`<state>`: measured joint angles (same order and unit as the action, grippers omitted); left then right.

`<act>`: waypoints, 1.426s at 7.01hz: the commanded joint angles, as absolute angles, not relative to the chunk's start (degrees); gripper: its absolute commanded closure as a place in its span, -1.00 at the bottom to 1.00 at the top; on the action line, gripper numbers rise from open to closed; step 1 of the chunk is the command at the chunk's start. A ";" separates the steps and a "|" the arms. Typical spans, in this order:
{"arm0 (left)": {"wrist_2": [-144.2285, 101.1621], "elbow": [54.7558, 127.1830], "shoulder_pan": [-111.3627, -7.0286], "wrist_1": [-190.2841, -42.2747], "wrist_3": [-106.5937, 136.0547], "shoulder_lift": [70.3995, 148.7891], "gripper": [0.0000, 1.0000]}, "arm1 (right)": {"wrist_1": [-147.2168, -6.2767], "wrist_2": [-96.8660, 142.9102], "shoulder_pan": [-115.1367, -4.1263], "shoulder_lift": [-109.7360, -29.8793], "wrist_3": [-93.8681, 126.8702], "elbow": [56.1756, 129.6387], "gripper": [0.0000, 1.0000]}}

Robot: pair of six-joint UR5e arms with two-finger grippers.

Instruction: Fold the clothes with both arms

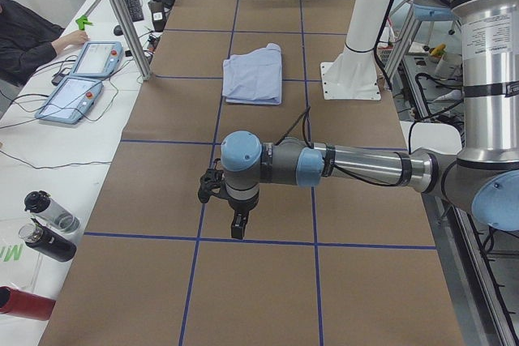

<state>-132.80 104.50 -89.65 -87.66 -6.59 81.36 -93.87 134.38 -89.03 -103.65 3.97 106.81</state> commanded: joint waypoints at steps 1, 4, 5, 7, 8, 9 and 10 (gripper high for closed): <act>-132.89 104.50 -89.65 -87.45 -6.50 81.30 -0.99 | -93.78 134.38 -89.03 -103.62 4.04 106.79 -1.00; -134.73 103.89 -89.65 -87.10 -6.50 81.21 -0.99 | -93.78 134.38 -89.03 -103.54 4.04 106.79 -1.00; -134.74 103.89 -89.65 -87.10 -6.50 81.12 -0.99 | -93.78 134.30 -89.03 -103.45 4.04 106.79 -1.00; -134.74 103.89 -89.65 -87.10 -6.42 81.21 -0.99 | -93.78 134.21 -89.03 -103.19 4.04 106.79 -1.00; -134.74 103.89 -89.65 -87.10 -6.07 81.12 -0.99 | -93.78 134.21 -89.03 -103.18 4.04 106.79 -1.00; -134.74 103.97 -89.56 -87.10 -2.50 81.21 -0.99 | -93.78 134.21 -89.03 -103.18 4.04 106.79 -1.00; -134.74 104.15 -89.65 -87.19 -1.68 81.21 -0.99 | -93.78 134.21 -89.03 -103.18 4.04 106.79 -1.00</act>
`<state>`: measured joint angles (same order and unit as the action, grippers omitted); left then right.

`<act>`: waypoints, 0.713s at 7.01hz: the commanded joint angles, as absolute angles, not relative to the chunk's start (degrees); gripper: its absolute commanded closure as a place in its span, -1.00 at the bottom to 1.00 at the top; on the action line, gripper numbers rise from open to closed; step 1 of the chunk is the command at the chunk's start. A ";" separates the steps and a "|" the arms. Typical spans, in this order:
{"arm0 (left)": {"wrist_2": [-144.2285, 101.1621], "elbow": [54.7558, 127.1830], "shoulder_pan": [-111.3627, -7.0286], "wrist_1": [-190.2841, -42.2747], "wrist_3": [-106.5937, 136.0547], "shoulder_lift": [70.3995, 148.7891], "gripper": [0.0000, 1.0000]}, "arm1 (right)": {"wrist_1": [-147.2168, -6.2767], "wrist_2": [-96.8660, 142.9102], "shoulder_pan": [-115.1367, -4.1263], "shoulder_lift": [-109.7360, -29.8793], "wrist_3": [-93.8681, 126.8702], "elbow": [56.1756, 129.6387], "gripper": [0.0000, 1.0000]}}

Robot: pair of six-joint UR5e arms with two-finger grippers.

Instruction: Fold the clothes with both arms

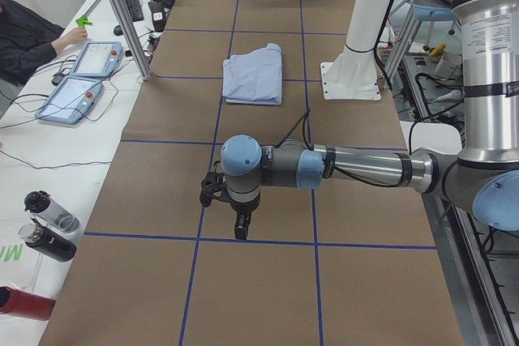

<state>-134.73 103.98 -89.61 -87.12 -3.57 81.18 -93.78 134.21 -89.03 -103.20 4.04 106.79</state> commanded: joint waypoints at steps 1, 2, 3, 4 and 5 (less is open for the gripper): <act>-134.74 104.06 -89.65 -87.27 -1.67 81.21 -0.99 | -93.78 134.21 -89.03 -103.18 4.04 106.79 -1.00; -134.82 104.06 -89.65 -87.28 -1.76 81.21 -0.99 | -93.78 134.12 -89.03 -103.10 4.04 106.79 -1.00; -134.82 104.06 -89.65 -87.45 -1.93 81.21 -0.99 | -93.78 133.95 -89.03 -103.10 4.04 106.79 -1.00; -134.82 104.24 -89.65 -87.45 -1.93 81.21 -0.99 | -93.78 133.95 -89.03 -103.10 4.04 106.79 -1.00; -134.82 104.41 -89.65 -87.45 -2.02 81.12 -0.99 | -93.78 133.95 -89.03 -103.01 4.04 106.79 -1.00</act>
